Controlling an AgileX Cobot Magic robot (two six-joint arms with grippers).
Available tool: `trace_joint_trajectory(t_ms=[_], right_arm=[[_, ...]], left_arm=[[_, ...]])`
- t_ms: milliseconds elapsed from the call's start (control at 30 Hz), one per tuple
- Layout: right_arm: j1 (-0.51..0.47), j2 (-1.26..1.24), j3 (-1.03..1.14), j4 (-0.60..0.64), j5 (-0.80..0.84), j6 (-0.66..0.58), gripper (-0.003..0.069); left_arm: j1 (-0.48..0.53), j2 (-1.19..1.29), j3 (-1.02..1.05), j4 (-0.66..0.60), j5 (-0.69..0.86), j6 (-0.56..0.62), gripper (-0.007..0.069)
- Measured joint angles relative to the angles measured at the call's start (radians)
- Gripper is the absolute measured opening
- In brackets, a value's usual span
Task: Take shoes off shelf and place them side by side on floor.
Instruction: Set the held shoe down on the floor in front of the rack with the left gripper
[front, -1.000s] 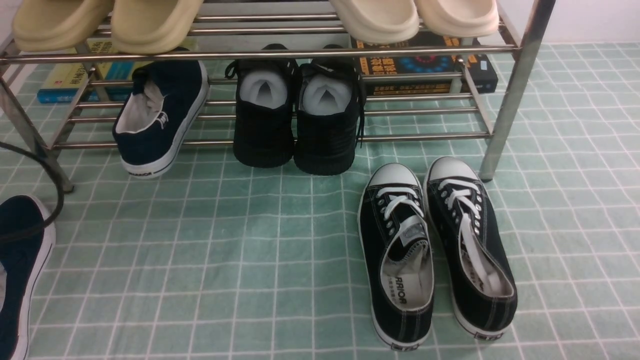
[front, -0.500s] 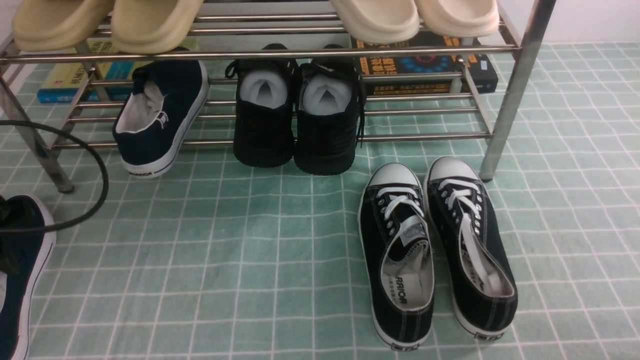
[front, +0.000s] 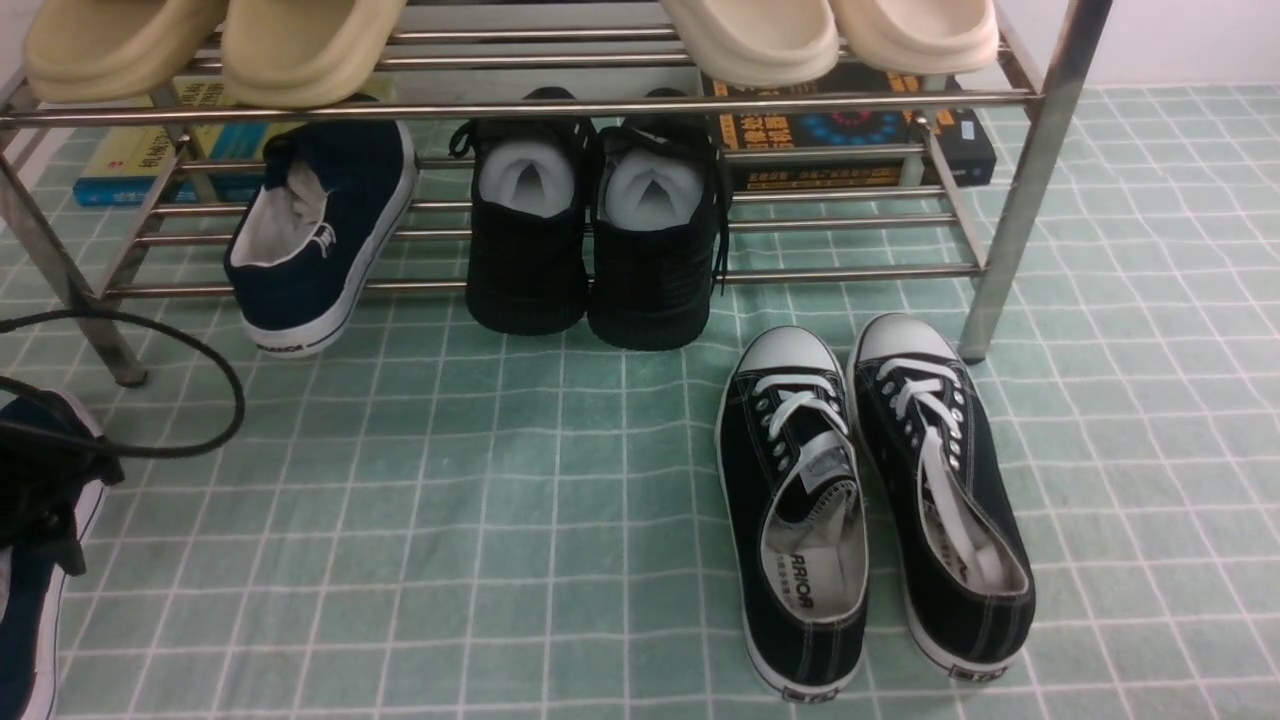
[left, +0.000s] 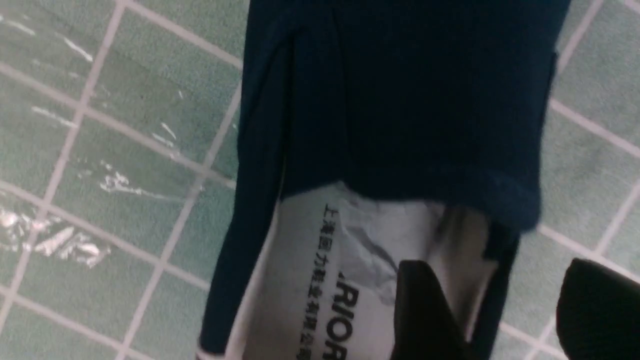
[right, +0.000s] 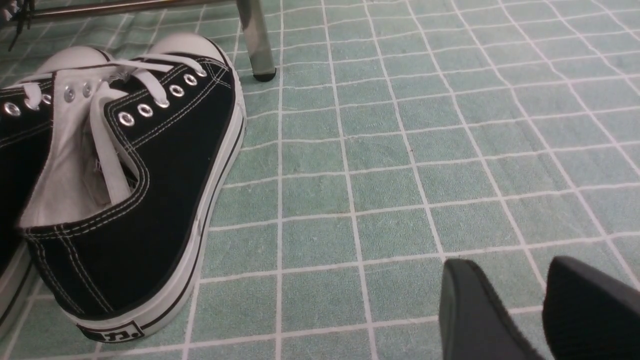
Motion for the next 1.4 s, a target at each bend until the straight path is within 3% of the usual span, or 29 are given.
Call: trace_joint_trajectory(t_ms=[100, 133, 200, 267, 867, 1133, 1400], right_arm=[[0.000, 0.000, 0.000, 0.000, 0.000, 0.000, 0.0239], [0.000, 0.000, 0.000, 0.000, 0.000, 0.000, 0.0239], [0.000, 0.000, 0.000, 0.000, 0.000, 0.000, 0.0239], [0.000, 0.000, 0.000, 0.000, 0.000, 0.000, 0.0239], [0.000, 0.000, 0.000, 0.000, 0.000, 0.000, 0.0239], [0.000, 0.000, 0.000, 0.000, 0.000, 0.000, 0.0239], [0.000, 0.000, 0.000, 0.000, 0.000, 0.000, 0.0239]], left_arm=[[0.000, 0.033, -0.003, 0.018, -0.028, 0.000, 0.0283], [0.000, 0.046, -0.004, 0.022, -0.034, 0.000, 0.0196], [0.000, 0.052, -0.005, 0.022, -0.031, 0.017, 0.0092], [0.000, 0.050, -0.006, 0.016, -0.022, 0.043, 0.0035], [-0.012, -0.030, -0.006, -0.112, 0.054, 0.159, 0.0027], [-0.170, -0.031, -0.005, -0.054, -0.002, 0.161, 0.0027], [-0.189, -0.031, -0.005, 0.032, -0.029, 0.075, 0.0028]])
